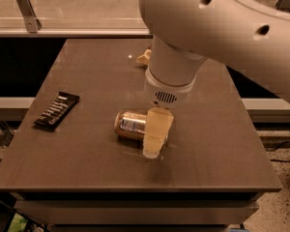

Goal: Place orange can upright

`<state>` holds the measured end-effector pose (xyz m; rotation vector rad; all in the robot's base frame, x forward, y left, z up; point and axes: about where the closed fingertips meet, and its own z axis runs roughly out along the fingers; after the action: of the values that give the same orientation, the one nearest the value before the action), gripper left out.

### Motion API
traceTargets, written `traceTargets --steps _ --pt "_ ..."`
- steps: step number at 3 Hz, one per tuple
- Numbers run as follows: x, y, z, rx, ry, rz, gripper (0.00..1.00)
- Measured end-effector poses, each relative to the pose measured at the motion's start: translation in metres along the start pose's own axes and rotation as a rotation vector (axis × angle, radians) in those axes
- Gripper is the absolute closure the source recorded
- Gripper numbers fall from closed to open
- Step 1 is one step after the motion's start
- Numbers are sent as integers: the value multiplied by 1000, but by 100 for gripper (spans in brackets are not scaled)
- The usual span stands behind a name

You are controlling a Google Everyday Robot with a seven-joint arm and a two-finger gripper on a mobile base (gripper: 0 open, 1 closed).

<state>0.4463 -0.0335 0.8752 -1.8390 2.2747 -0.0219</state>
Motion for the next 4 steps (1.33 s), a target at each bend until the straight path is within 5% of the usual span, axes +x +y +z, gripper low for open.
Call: traceTargets --steps 4 --pt "-27 23 29 54 129 -24 0"
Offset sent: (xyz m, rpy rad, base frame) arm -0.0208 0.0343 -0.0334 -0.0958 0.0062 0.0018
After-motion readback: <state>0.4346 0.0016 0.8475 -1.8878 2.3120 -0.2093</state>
